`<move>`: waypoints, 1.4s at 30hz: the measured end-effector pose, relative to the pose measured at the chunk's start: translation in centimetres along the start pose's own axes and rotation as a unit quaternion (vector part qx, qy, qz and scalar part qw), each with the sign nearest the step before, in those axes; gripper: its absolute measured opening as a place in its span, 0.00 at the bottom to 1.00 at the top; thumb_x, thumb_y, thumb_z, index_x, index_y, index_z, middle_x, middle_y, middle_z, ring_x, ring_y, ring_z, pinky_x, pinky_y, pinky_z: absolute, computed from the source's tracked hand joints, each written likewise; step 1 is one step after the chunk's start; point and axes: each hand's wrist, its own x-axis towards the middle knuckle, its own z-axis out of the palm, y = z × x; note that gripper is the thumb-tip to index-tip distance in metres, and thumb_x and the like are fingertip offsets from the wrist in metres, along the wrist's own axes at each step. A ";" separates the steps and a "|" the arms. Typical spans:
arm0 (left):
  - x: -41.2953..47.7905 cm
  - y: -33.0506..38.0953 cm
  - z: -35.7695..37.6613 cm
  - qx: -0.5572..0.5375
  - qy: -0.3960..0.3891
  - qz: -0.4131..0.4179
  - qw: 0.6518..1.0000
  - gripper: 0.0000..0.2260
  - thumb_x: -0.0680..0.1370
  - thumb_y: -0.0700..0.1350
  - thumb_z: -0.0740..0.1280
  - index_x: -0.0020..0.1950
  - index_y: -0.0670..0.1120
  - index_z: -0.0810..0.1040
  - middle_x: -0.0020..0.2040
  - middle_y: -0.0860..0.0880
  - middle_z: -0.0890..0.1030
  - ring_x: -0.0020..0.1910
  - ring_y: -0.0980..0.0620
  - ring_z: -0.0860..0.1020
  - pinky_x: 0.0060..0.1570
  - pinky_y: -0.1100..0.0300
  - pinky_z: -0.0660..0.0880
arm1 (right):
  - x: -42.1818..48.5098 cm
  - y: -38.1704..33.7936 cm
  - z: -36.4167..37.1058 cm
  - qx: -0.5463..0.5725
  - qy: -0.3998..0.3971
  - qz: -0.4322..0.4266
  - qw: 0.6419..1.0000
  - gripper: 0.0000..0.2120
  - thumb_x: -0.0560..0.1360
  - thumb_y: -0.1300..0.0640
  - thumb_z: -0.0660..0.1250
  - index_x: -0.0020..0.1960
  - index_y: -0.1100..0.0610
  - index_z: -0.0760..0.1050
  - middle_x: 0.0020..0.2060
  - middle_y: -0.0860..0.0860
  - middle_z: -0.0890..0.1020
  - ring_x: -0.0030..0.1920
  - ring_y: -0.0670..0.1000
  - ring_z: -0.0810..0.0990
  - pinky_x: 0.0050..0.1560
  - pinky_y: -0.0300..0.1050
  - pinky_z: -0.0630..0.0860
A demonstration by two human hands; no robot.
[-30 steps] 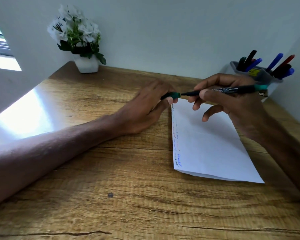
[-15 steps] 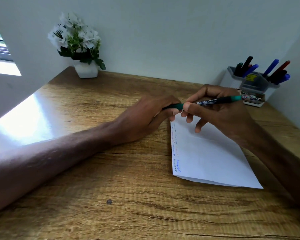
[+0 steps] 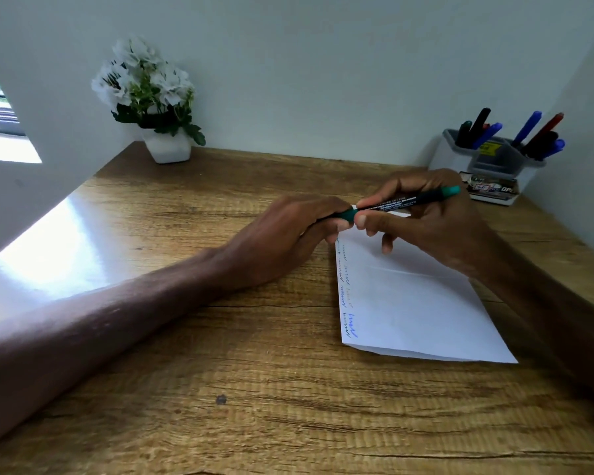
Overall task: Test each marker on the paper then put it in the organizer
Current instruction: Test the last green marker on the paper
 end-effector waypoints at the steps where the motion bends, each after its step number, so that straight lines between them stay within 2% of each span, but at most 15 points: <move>1: 0.1 0.0 0.0 -0.003 0.001 -0.007 1.000 0.09 0.85 0.42 0.62 0.58 0.42 0.81 0.47 0.50 0.83 0.43 0.55 0.80 0.41 0.60 0.75 | 0.0 0.1 -0.1 0.003 0.007 0.005 1.000 0.09 0.72 0.66 0.77 0.52 0.65 0.84 0.42 0.56 0.87 0.39 0.57 0.86 0.30 0.48 0.83; 3: 0.1 0.0 -0.2 -0.003 0.010 -0.024 1.000 0.09 0.85 0.44 0.63 0.58 0.44 0.82 0.49 0.51 0.85 0.44 0.57 0.80 0.41 0.63 0.74 | 0.0 0.2 -0.2 0.011 0.018 0.029 0.999 0.11 0.72 0.64 0.77 0.54 0.64 0.85 0.43 0.57 0.88 0.41 0.59 0.86 0.33 0.49 0.84; 7: 0.3 0.0 -0.5 0.002 0.082 -0.074 0.994 0.08 0.82 0.47 0.69 0.59 0.49 0.85 0.41 0.62 0.83 0.39 0.70 0.78 0.37 0.75 0.70 | -0.2 -0.1 -1.4 0.071 0.064 0.108 0.990 0.12 0.74 0.59 0.74 0.56 0.62 0.85 0.45 0.58 0.88 0.45 0.57 0.86 0.38 0.48 0.85; 9: 0.4 -0.3 -0.6 -0.014 0.112 -0.105 0.988 0.09 0.80 0.52 0.71 0.57 0.52 0.86 0.44 0.59 0.86 0.41 0.66 0.80 0.39 0.72 0.72 | -0.3 -0.1 -2.1 0.043 0.080 0.097 0.991 0.11 0.73 0.61 0.75 0.55 0.62 0.85 0.45 0.57 0.88 0.43 0.53 0.86 0.40 0.46 0.85; 11: 0.7 -0.3 -0.5 -0.058 0.131 -0.123 0.982 0.10 0.79 0.54 0.72 0.55 0.51 0.87 0.45 0.56 0.87 0.41 0.57 0.83 0.41 0.57 0.79 | -0.4 0.0 -2.5 -0.077 0.067 0.062 0.993 0.10 0.73 0.60 0.77 0.54 0.59 0.86 0.44 0.52 0.89 0.43 0.49 0.87 0.42 0.44 0.85; 13: 1.2 0.1 -0.2 -0.096 0.149 -0.123 0.977 0.08 0.78 0.52 0.73 0.53 0.50 0.87 0.43 0.54 0.87 0.41 0.51 0.84 0.41 0.48 0.79 | -0.3 -0.1 -2.5 -0.191 0.051 0.038 0.980 0.10 0.73 0.56 0.78 0.55 0.53 0.87 0.45 0.46 0.89 0.44 0.44 0.87 0.46 0.42 0.84; 16: 2.5 1.2 0.5 -0.113 0.157 -0.106 0.975 0.07 0.78 0.49 0.74 0.53 0.50 0.87 0.42 0.55 0.87 0.40 0.51 0.85 0.42 0.46 0.80 | -0.2 -0.9 -2.5 -0.223 0.059 0.002 0.973 0.12 0.74 0.53 0.77 0.57 0.50 0.86 0.48 0.42 0.88 0.47 0.40 0.85 0.50 0.38 0.82; 20: 4.7 2.3 1.4 -0.151 0.172 -0.109 0.967 0.08 0.77 0.50 0.75 0.54 0.49 0.87 0.43 0.55 0.87 0.41 0.54 0.84 0.43 0.46 0.80 | 0.1 -1.6 -3.5 -0.243 0.089 -0.024 0.966 0.12 0.75 0.55 0.77 0.58 0.53 0.86 0.48 0.45 0.87 0.47 0.43 0.85 0.45 0.38 0.80; 23: 6.5 3.1 2.0 -0.169 0.174 -0.122 0.962 0.11 0.76 0.52 0.75 0.56 0.48 0.85 0.43 0.55 0.87 0.42 0.57 0.84 0.44 0.55 0.82 | 0.0 -1.9 -4.7 -0.278 0.089 -0.009 0.957 0.14 0.76 0.52 0.75 0.61 0.53 0.84 0.51 0.45 0.86 0.48 0.43 0.84 0.46 0.35 0.80; 25: 7.8 3.3 2.6 -0.171 0.155 -0.141 0.963 0.14 0.77 0.52 0.75 0.59 0.48 0.81 0.43 0.55 0.86 0.43 0.60 0.84 0.43 0.64 0.81 | -0.2 -1.8 -5.6 -0.318 0.101 0.008 0.943 0.20 0.77 0.46 0.71 0.65 0.54 0.81 0.52 0.46 0.85 0.49 0.44 0.82 0.47 0.38 0.80; 28: 9.6 3.1 2.9 -0.097 0.030 -0.150 0.983 0.13 0.77 0.50 0.75 0.60 0.50 0.79 0.47 0.58 0.84 0.45 0.61 0.82 0.40 0.69 0.75 | -0.3 -1.2 -7.3 -0.345 0.155 0.032 0.925 0.16 0.79 0.54 0.72 0.66 0.54 0.79 0.52 0.45 0.83 0.51 0.45 0.82 0.51 0.43 0.81; 29: 10.0 2.9 3.0 -0.042 -0.040 -0.129 0.990 0.12 0.77 0.50 0.74 0.59 0.51 0.80 0.50 0.59 0.82 0.48 0.61 0.80 0.41 0.70 0.72 | -0.4 -1.1 -8.0 -0.348 0.177 0.041 0.920 0.15 0.79 0.56 0.72 0.65 0.54 0.79 0.52 0.46 0.83 0.51 0.46 0.82 0.52 0.42 0.81; 32: 10.7 2.4 3.6 0.076 -0.202 -0.068 0.974 0.12 0.79 0.51 0.72 0.61 0.49 0.82 0.59 0.56 0.80 0.50 0.61 0.74 0.42 0.76 0.62 | -0.9 -0.9 -10.2 -0.332 0.239 0.074 0.910 0.17 0.78 0.60 0.72 0.66 0.55 0.75 0.54 0.49 0.83 0.49 0.46 0.82 0.45 0.25 0.76; 37: 10.7 1.7 4.7 0.077 -0.222 -0.050 0.971 0.12 0.79 0.50 0.73 0.61 0.49 0.83 0.61 0.53 0.82 0.41 0.67 0.70 0.40 0.76 0.62 | -1.9 -0.8 -13.3 -0.314 0.337 0.069 0.885 0.25 0.77 0.64 0.73 0.70 0.50 0.69 0.50 0.48 0.84 0.44 0.40 0.85 0.44 0.30 0.80; 42: 10.8 1.4 5.1 0.098 -0.216 -0.044 0.971 0.12 0.79 0.51 0.71 0.62 0.51 0.82 0.62 0.54 0.80 0.46 0.62 0.70 0.42 0.72 0.62 | -1.4 -0.7 -16.3 -0.316 0.409 0.011 0.856 0.15 0.81 0.61 0.66 0.67 0.53 0.73 0.50 0.52 0.85 0.48 0.46 0.87 0.46 0.46 0.85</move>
